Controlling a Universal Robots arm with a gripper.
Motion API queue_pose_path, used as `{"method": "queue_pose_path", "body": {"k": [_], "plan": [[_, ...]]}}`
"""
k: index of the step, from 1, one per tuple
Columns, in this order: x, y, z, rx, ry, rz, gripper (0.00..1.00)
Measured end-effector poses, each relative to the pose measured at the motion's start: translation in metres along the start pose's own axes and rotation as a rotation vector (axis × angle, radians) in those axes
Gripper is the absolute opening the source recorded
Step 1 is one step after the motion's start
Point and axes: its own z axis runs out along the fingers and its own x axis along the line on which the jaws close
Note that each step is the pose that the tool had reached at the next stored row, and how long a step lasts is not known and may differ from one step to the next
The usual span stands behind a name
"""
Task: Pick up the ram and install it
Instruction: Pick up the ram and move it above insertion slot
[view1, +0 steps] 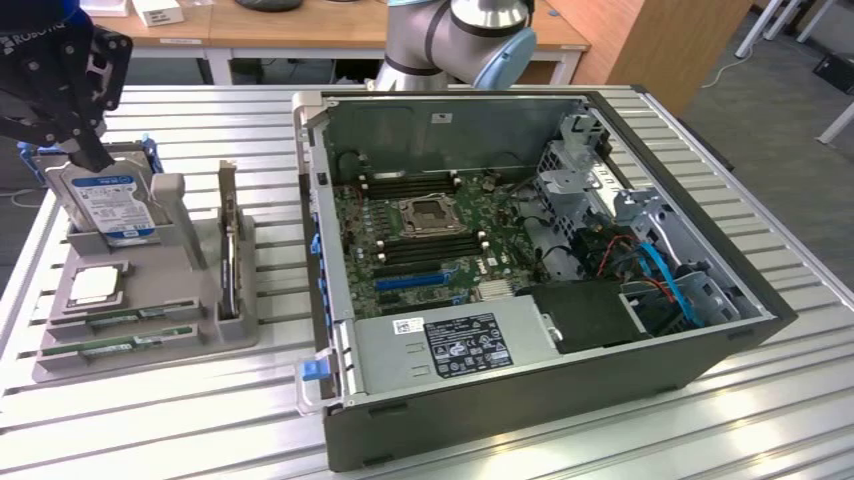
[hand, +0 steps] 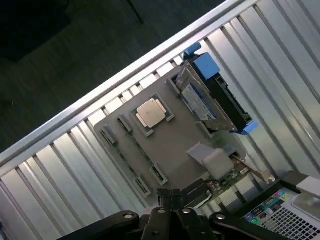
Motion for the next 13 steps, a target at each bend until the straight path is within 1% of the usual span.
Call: {"method": "queue_pose_path", "body": {"k": [13], "plan": [[0.0,-0.0001,0.0007,-0.0042,0.0081,-0.236,0.11]]}}
